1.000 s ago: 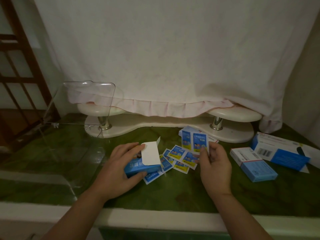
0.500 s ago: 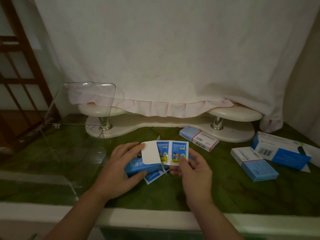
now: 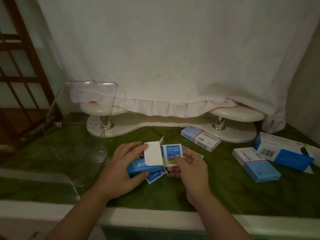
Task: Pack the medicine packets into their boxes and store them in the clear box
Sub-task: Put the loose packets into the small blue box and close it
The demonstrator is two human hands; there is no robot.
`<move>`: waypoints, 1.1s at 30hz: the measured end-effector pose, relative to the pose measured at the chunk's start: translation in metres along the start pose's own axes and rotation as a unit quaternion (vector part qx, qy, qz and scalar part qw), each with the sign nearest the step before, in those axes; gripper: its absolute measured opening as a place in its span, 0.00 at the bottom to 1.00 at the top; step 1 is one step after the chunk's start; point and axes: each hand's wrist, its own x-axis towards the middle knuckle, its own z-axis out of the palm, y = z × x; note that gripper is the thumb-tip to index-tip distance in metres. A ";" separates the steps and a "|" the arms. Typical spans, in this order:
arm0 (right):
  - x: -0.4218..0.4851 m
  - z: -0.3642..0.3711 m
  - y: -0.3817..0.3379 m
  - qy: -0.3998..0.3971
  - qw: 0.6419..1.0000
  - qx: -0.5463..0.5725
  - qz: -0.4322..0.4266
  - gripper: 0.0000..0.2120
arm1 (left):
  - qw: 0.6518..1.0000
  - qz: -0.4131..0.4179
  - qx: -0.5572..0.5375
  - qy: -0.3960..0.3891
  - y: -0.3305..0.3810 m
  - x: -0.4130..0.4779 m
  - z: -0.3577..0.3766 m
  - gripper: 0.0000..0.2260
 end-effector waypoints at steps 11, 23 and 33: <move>0.004 0.008 0.002 -0.001 0.992 -0.129 -0.007 0.04 | 1.000 0.004 -0.001 0.006 -0.003 0.000 0.001 0.35; 0.000 0.007 -0.002 -0.023 0.985 -0.168 -0.009 0.03 | 1.000 0.001 -0.005 0.002 -0.002 0.000 0.001 0.35; 0.000 0.011 -0.008 -0.025 0.985 -0.170 0.012 0.01 | 1.000 0.004 0.000 0.000 -0.002 0.000 0.001 0.35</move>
